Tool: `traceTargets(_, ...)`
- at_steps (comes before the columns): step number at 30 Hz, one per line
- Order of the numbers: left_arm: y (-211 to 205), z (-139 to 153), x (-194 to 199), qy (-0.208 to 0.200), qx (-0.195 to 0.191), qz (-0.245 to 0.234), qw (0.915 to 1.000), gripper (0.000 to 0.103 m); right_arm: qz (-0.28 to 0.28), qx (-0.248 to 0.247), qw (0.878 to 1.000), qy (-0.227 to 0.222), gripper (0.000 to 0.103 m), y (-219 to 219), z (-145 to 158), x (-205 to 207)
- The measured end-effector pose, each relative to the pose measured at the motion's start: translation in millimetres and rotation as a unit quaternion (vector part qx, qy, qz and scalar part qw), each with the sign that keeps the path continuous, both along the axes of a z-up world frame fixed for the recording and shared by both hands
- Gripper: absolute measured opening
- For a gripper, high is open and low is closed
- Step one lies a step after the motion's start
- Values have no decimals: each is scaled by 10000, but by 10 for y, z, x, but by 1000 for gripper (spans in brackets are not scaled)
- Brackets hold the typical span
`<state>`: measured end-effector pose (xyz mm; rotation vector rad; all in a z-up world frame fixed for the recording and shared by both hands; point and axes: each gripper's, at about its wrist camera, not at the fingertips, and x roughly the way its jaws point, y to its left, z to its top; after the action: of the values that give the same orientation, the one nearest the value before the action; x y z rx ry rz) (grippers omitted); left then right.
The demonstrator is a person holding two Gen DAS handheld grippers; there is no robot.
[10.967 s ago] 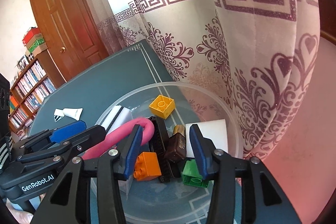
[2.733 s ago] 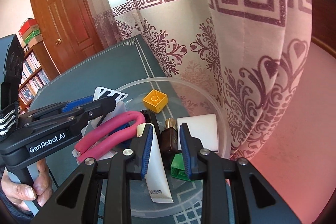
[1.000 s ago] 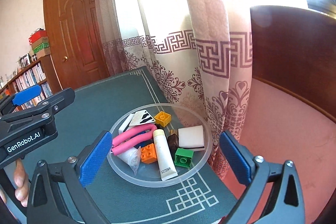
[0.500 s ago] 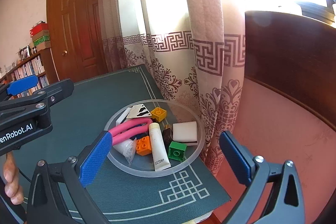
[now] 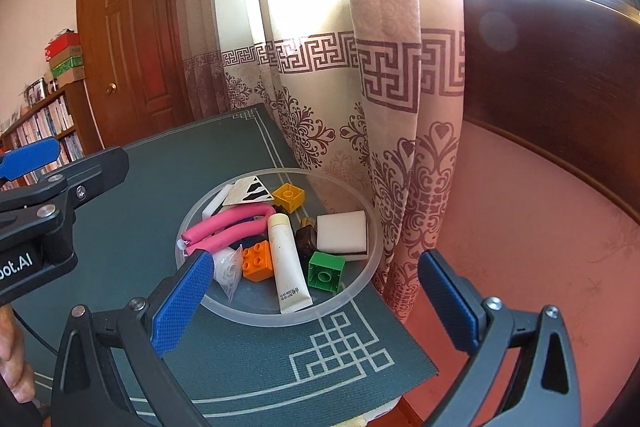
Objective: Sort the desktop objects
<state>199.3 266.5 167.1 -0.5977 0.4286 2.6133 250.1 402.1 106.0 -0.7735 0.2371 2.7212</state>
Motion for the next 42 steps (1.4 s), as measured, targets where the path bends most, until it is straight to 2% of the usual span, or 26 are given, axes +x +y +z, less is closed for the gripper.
traceTargets(27,48,-154,-29,-349,-60,-199,9992,90,36,2,9998,-216,102,-10,-121,-95)
traceTargets(42,36,-190,-34,-311,-79,-209,9993,90,39,-91,9995,-310,102,11,-186,-122)
